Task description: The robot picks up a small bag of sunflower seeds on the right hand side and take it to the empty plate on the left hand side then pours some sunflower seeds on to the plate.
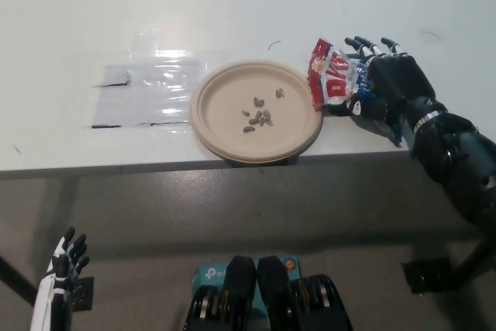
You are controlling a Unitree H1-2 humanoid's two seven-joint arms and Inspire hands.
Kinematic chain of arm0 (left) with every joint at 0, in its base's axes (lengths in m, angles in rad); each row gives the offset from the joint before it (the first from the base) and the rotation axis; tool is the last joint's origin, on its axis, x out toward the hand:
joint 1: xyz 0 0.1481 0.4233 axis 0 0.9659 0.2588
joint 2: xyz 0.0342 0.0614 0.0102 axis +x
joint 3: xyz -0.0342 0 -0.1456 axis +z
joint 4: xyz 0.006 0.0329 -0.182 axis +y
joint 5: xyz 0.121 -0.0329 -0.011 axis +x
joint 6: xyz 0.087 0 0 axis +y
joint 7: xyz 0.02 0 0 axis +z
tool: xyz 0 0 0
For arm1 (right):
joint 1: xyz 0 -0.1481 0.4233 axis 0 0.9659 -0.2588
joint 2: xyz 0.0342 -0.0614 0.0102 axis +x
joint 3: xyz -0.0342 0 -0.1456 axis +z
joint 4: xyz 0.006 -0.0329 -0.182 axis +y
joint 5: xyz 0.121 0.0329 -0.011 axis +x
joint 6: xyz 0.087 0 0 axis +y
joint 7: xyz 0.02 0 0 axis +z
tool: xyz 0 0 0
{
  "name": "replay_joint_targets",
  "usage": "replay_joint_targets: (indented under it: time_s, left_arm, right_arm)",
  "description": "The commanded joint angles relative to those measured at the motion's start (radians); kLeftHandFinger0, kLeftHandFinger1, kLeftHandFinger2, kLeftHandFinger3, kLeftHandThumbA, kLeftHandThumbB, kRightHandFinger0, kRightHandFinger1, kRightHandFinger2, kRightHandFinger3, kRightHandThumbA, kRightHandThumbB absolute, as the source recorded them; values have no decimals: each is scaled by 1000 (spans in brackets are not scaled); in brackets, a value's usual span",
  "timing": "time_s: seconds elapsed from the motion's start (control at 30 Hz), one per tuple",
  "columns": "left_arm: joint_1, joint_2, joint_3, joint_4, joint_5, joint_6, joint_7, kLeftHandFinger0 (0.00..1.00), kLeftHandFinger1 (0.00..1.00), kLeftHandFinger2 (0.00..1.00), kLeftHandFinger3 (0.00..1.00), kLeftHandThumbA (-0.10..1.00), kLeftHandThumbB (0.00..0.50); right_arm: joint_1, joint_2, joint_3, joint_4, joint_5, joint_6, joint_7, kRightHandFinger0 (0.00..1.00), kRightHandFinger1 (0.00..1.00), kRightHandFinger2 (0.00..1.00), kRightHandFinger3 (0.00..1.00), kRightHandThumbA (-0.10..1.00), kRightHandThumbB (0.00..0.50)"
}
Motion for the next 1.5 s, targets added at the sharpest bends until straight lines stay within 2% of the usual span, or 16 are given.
replay_joint_targets:
  time_s: [0.0,0.07,0.17,0.2,0.33,0.47,0.57,0.67,0.83,1.1,1.27,1.3,1.37,1.47]
  left_arm:
    - [-22,28,1,-37,-3,-25,-22,1000,1000,1000,1000,1000,96]
    - [-25,28,1,-32,-1,-30,-21,1000,1000,1000,1000,1000,103]
    - [-36,32,3,-27,-7,-30,-24,1000,1000,1000,1000,1000,110]
    - [-44,37,7,-30,-8,-26,-23,1000,1000,1000,1000,1000,109]
    - [-57,40,9,-35,-7,-16,-22,1000,1000,1000,1000,1000,110]
    - [-73,47,10,-29,-7,-23,-25,1000,1000,1000,1000,1000,84]
    - [-81,50,9,-25,-6,-20,-27,995,1000,1000,1000,1000,76]
    - [-83,50,8,-29,-13,-12,-31,991,1000,1000,1000,1000,61]
    - [-92,52,8,-35,-8,-6,-30,976,1000,1000,1000,1000,47]
    - [-117,58,10,-34,-10,3,-32,979,1000,1000,1000,1000,6]
    - [-123,61,10,-30,-19,-4,-40,979,1000,1000,1000,1000,0]
    - [-124,61,10,-33,-21,-1,-40,976,1000,1000,1000,1000,0]
    - [-124,60,11,-38,-22,5,-40,983,1000,1000,1000,1000,0]
    - [-138,64,17,-37,-28,14,-40,1000,1000,1000,1000,1000,0]
  right_arm:
    - [28,-168,-24,-476,438,202,976,1000,1000,1000,1000,706,500]
    - [25,-204,8,-565,459,274,1066,1000,1000,1000,1000,734,500]
    - [-1,-249,41,-638,493,334,1186,1000,1000,1000,1000,697,500]
    - [-12,-251,42,-640,494,337,1199,1000,1000,1000,1000,669,500]
    - [-64,-279,53,-671,537,463,1356,1000,1000,1000,1000,514,500]
    - [-109,-283,65,-621,495,477,1435,1000,1000,1000,1000,505,500]
    - [-123,-294,84,-609,454,452,1459,1000,1000,1000,1000,543,500]
    - [-130,-293,90,-616,441,499,1486,1000,1000,1000,1000,473,500]
    - [-149,-291,88,-609,434,506,1518,1000,1000,1000,1000,490,500]
    - [-186,-305,103,-634,400,540,1565,1000,1000,1000,1000,416,500]
    - [-187,-320,112,-682,390,575,1593,1000,1000,1000,1000,355,500]
    - [-191,-321,113,-685,392,584,1605,1000,1000,1000,1000,358,500]
    - [-196,-330,119,-700,398,591,1612,1000,1000,1000,1000,430,500]
    - [-196,-336,72,-715,461,676,1612,1000,1000,1000,1000,483,500]
